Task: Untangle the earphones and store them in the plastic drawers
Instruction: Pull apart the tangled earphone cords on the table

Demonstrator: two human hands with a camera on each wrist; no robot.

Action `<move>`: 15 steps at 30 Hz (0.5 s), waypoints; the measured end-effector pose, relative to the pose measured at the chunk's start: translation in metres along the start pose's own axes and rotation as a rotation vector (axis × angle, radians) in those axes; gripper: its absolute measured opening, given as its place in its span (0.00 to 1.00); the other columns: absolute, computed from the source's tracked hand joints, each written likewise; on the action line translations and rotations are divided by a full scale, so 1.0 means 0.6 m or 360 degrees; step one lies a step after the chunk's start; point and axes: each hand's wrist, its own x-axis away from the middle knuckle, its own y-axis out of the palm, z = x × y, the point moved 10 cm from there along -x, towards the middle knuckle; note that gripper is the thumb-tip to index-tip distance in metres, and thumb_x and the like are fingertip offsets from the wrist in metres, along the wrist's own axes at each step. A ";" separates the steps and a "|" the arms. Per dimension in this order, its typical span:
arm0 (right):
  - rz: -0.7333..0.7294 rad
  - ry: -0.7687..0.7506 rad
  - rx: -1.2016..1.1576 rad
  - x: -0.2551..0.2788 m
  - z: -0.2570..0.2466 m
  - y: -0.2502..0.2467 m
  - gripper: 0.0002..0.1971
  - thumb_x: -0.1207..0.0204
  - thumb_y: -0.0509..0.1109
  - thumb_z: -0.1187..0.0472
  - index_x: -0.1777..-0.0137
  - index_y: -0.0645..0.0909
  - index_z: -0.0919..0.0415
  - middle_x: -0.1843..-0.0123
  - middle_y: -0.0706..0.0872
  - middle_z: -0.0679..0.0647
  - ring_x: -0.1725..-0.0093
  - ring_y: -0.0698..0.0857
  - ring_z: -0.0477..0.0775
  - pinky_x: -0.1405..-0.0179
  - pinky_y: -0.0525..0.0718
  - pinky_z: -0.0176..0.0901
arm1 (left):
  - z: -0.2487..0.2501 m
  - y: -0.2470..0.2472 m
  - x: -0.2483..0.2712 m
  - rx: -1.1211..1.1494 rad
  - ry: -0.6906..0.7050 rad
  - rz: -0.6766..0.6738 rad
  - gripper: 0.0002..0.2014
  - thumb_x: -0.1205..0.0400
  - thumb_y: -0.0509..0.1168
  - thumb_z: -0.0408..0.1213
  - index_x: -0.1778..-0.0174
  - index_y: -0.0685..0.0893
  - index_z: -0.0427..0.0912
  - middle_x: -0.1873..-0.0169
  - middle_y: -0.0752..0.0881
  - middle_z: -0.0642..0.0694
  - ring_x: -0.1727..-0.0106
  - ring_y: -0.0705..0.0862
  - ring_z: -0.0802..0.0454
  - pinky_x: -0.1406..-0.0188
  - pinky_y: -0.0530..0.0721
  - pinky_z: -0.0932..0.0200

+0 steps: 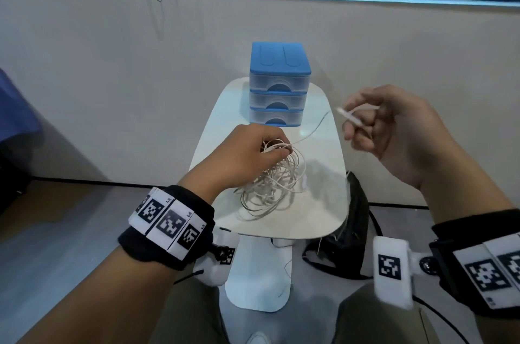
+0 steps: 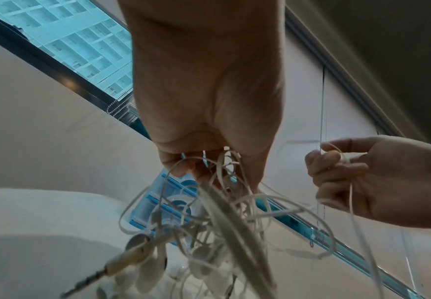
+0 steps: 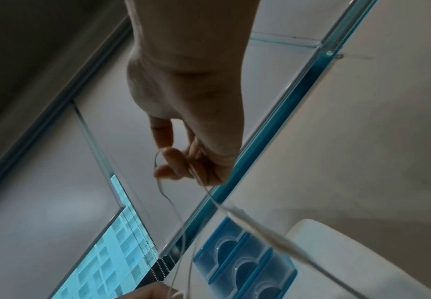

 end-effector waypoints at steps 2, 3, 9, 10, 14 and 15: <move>-0.0167 0.0089 0.0348 0.002 0.013 0.021 0.18 0.21 0.70 0.42 0.48 0.83 0.59 0.71 0.85 0.64 0.74 0.69 0.57 0.70 0.68 0.45 | 0.003 0.003 -0.001 -0.0045 0.0007 -0.0014 0.03 0.15 0.73 0.45 0.53 0.91 0.54 0.61 0.88 0.59 0.61 0.82 0.63 0.61 0.74 0.67; -0.0238 0.0103 0.0515 0.003 0.017 0.036 0.22 0.24 0.74 0.39 0.46 0.83 0.58 0.69 0.87 0.64 0.75 0.71 0.57 0.69 0.68 0.46 | 0.005 0.005 -0.002 -0.0067 0.0014 -0.0022 0.03 0.15 0.73 0.45 0.53 0.91 0.54 0.63 0.88 0.61 0.62 0.82 0.64 0.62 0.72 0.68; -0.0321 -0.0183 0.1566 -0.006 0.011 0.090 0.08 0.23 0.79 0.48 0.55 0.88 0.51 0.78 0.78 0.42 0.76 0.75 0.41 0.72 0.68 0.35 | 0.012 0.008 -0.007 -0.0055 0.0017 -0.0048 0.02 0.16 0.75 0.46 0.55 0.91 0.57 0.66 0.87 0.63 0.66 0.81 0.63 0.65 0.74 0.71; -0.0278 -0.0248 0.1686 -0.008 0.005 0.092 0.08 0.21 0.78 0.50 0.60 0.88 0.51 0.78 0.75 0.42 0.75 0.75 0.41 0.74 0.66 0.33 | 0.008 0.006 -0.006 0.0004 0.0000 -0.0063 0.01 0.18 0.76 0.46 0.52 0.92 0.57 0.62 0.89 0.60 0.65 0.81 0.62 0.63 0.77 0.70; -0.0119 -0.0285 0.1803 -0.011 -0.005 0.071 0.10 0.21 0.76 0.58 0.64 0.88 0.56 0.74 0.76 0.44 0.71 0.75 0.45 0.73 0.68 0.32 | -0.014 0.003 0.004 0.0088 -0.0050 -0.0129 0.07 0.20 0.79 0.42 0.47 0.94 0.55 0.56 0.92 0.57 0.61 0.83 0.54 0.57 0.81 0.67; -0.0096 -0.0248 0.1814 -0.010 0.000 0.063 0.09 0.22 0.74 0.60 0.65 0.88 0.58 0.74 0.78 0.45 0.70 0.76 0.46 0.71 0.71 0.35 | -0.019 -0.001 0.006 0.0117 -0.0064 -0.0112 0.07 0.19 0.79 0.41 0.47 0.94 0.54 0.56 0.92 0.57 0.60 0.84 0.51 0.56 0.82 0.66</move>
